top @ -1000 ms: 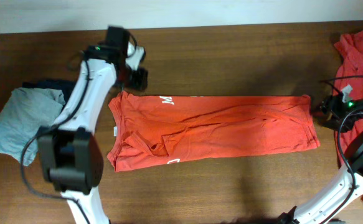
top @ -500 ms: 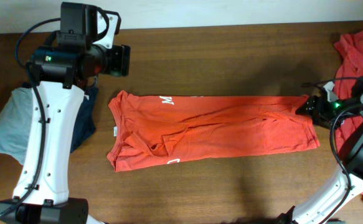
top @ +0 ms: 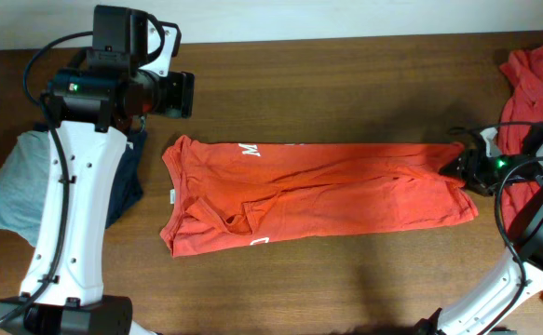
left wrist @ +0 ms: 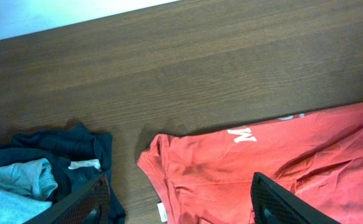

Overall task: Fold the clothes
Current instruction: 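Release the left end and raise the left arm away to the left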

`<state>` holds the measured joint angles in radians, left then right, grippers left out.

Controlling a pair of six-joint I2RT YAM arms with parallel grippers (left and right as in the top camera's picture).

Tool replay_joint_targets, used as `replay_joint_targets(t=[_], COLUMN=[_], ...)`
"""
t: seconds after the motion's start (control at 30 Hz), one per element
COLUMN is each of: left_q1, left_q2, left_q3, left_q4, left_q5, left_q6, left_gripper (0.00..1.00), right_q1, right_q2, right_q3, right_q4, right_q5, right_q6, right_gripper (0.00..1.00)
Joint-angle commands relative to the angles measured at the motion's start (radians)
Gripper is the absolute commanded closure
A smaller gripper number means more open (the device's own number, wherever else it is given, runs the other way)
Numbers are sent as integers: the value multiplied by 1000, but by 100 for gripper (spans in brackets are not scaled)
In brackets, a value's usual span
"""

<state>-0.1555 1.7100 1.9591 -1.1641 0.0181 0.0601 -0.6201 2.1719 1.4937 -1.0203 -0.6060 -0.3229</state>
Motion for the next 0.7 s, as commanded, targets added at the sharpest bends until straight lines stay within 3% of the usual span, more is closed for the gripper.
replay_joint_targets(t=[0.0,0.07,0.23,0.43,0.67], left_q1=[3,3,3,5,60], left_q2=[-28,-33,-48,-97,-224], left_q3=[2,2,2,2,2], left_q4=[-5,-6,-27,-27,-40], left_q5=[-8,-19,-102,-106,-124], left_q6=[9,9,8,-21,-72], left_gripper=[28,28,28,28,25], right_q1=[0,-12,-93,-182,-119], right_q2=[63,63,63,63,63], right_q3=[-41,-41,-41,-50,-106], right_q4=[0,16,34,20,64], right_q5=[40,105,189,40,34], right_q6=[-9,54,130,37,-5], right_gripper=[45,36,27,27,26])
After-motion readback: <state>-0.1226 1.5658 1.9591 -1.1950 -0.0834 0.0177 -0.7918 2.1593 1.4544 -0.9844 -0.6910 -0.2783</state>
